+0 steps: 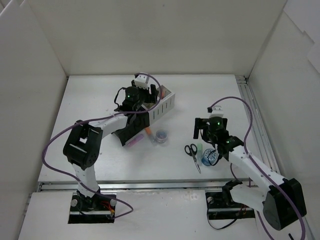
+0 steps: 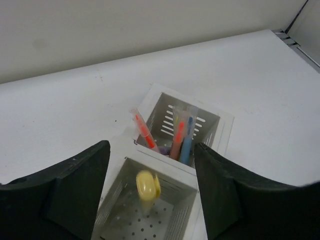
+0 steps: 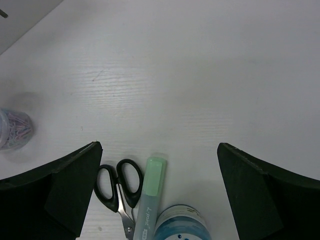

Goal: Sort the stationery into containers
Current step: Place the pen in the storage box, then pick up the pen from the center of the board, then place the pen in the storage box.

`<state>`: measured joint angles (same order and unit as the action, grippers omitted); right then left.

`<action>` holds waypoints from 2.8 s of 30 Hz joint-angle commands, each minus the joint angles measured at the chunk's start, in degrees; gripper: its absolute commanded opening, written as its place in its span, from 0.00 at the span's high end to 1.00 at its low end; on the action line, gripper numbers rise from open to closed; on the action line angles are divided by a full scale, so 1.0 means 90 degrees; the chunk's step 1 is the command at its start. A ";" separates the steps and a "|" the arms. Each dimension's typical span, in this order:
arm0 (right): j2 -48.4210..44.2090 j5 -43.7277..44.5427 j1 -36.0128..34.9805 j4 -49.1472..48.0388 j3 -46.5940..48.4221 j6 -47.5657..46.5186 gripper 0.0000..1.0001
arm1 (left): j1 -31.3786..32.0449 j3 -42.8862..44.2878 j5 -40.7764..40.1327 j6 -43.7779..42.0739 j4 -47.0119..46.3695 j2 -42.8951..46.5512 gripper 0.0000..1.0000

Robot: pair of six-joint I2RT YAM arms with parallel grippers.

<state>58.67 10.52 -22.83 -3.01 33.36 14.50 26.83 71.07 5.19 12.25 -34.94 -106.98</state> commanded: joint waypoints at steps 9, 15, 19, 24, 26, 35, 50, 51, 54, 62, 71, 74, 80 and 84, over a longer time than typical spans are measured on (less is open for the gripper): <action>0.1516 -0.0221 0.0329 0.0988 0.0853 0.1112 0.02 | 0.0299 -0.0182 0.0127 -0.0209 0.1054 0.2129 0.01; 0.1985 -0.0729 0.0447 0.1066 0.0766 0.1376 0.21 | 0.0670 -0.0610 -0.0770 -0.0190 0.2415 0.3359 0.01; 0.2211 -0.0866 0.0486 0.1076 0.0736 0.1435 0.33 | 0.0788 -0.1585 -0.1240 0.0132 0.2651 0.4383 0.01; 0.2435 -0.0964 0.0486 0.1096 0.0775 0.1406 0.40 | 0.0857 -0.2417 -0.1368 0.0513 0.3138 0.5264 0.01; 0.2436 -0.0994 0.0505 0.1086 0.0775 0.1406 0.43 | 0.0857 -0.2690 -0.1533 0.0728 0.3354 0.5606 0.01; 0.2669 -0.1111 0.0496 0.1554 0.1029 0.1172 0.64 | 0.0915 -0.3150 -0.2441 0.1285 0.4652 0.6699 0.01; 0.2982 -0.1355 0.0476 0.2346 0.1410 0.1074 0.75 | 0.0915 -0.3316 -0.3330 0.1383 0.5337 0.7697 0.01; 0.2983 -0.1355 0.0476 0.2355 0.1429 0.1065 0.79 | 0.0915 -0.3316 -0.3369 0.1354 0.5347 0.7707 0.01; 0.2983 -0.1365 0.0486 0.2336 0.1439 0.1035 0.89 | 0.0915 -0.3268 -0.3409 0.1257 0.5396 0.7717 0.00; 0.2544 -0.1628 0.0146 0.0923 0.1966 0.0519 0.99 | 0.0915 -0.3209 -0.3127 0.1100 0.5454 0.7658 0.01; 0.2308 -0.2634 -0.0508 -0.2756 0.3069 -0.0574 1.00 | 0.0915 -0.3277 -0.2921 0.1637 0.5649 0.7658 0.01; 0.2825 -0.2916 -0.0890 -0.3619 0.3733 -0.1217 1.00 | 0.0915 -0.3326 -0.2706 0.1822 0.5728 0.7629 0.01; 0.4522 -0.3209 -0.1311 -0.5153 0.4788 -0.2195 0.98 | 0.0974 -0.3414 -0.2550 0.2213 0.5845 0.7668 0.01; 0.5266 -0.3200 -0.1370 -0.5564 0.5150 -0.2499 0.98 | 0.1032 -0.3492 -0.2491 0.2408 0.5962 0.7658 0.01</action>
<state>103.11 -16.56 -35.22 -43.53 76.90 -2.66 35.33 39.42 -17.96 31.14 18.94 -37.82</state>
